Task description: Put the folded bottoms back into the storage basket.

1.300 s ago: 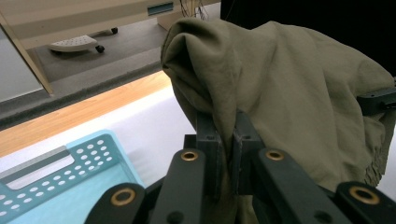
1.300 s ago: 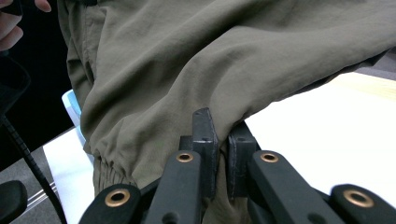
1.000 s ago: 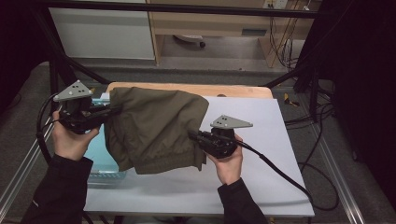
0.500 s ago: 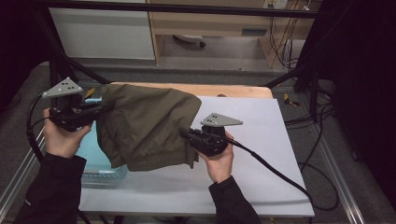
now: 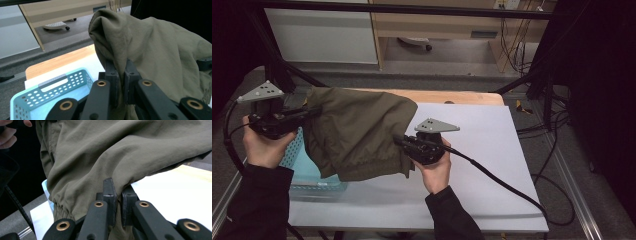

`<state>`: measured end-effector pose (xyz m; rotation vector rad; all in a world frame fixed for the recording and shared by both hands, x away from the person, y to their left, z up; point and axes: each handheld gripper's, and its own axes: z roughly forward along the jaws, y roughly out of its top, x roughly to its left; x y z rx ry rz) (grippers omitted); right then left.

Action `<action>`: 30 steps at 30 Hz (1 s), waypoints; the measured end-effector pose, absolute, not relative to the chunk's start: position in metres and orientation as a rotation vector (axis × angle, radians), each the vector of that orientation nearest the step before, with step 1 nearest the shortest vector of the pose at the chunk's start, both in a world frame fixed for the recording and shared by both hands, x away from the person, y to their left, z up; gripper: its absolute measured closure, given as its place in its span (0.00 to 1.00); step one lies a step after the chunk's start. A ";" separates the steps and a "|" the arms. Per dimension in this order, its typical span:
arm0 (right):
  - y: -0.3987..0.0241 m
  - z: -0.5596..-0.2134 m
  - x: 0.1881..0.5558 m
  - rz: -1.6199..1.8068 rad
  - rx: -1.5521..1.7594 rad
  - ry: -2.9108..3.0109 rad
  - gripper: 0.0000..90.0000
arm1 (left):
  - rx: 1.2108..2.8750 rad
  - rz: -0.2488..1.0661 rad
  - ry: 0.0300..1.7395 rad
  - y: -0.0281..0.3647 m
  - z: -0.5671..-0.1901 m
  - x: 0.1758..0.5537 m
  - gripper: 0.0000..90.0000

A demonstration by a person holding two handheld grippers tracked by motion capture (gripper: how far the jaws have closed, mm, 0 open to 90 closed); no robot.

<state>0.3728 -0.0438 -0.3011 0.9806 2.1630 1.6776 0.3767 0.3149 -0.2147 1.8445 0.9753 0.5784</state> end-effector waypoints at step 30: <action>0.011 -0.299 0.376 1.712 0.928 2.178 0.95 | 1.822 0.639 1.072 0.364 -0.210 0.379 0.94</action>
